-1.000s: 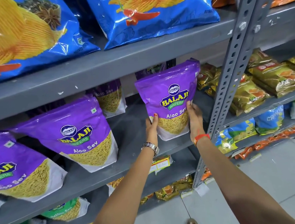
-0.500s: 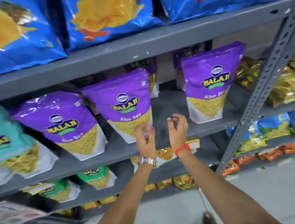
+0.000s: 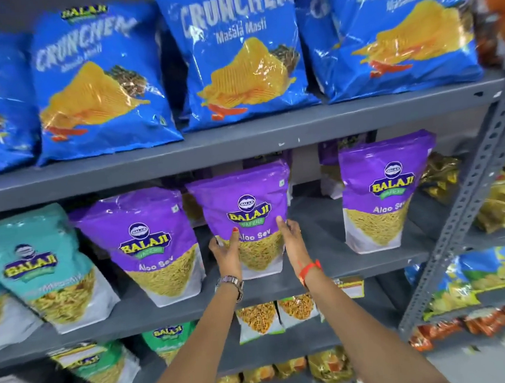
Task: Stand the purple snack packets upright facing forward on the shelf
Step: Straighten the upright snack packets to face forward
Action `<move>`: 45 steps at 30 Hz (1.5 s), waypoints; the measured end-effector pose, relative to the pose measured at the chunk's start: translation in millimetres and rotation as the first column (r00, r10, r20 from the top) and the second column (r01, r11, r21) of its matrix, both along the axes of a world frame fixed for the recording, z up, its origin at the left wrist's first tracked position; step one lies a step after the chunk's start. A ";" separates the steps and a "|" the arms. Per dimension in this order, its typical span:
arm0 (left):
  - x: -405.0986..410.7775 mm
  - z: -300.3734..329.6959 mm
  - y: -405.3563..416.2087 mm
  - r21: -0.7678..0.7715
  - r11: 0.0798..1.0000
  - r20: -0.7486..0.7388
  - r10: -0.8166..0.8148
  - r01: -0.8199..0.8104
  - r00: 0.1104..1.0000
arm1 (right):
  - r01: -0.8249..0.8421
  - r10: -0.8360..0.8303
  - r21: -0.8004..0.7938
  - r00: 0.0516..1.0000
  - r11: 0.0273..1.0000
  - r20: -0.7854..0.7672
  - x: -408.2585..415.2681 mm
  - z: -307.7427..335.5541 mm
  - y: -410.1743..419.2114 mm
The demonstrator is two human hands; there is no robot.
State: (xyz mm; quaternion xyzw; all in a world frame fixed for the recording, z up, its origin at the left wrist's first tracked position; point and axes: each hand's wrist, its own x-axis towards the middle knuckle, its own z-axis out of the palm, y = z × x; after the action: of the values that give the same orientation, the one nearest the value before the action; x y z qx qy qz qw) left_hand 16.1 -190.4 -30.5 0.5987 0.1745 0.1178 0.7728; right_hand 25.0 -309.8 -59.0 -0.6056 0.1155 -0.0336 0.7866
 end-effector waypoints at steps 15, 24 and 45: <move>8.3 -20.3 -34.5 0.116 0.984 -0.066 -0.129 0.136 0.990 | 0.195 -0.197 -0.037 0.979 0.980 -0.045 -0.8 2.5 -36.6; -28.2 -31.0 2.4 0.427 0.904 0.054 -0.011 -0.013 0.999 | 0.520 -0.510 -0.219 0.854 0.826 0.105 -34.6 -25.8 20.2; -28.2 -7.6 188.9 0.036 0.993 0.040 0.110 -0.111 0.993 | -0.171 0.200 -0.280 0.977 0.945 0.077 -7.9 -3.8 179.1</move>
State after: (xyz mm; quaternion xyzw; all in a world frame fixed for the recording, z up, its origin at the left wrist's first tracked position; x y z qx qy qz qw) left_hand -12.1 -1.5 -38.1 0.6006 0.1903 0.1751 0.7566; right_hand 17.2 -130.7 -62.8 -0.7135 0.0109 -0.0066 0.7006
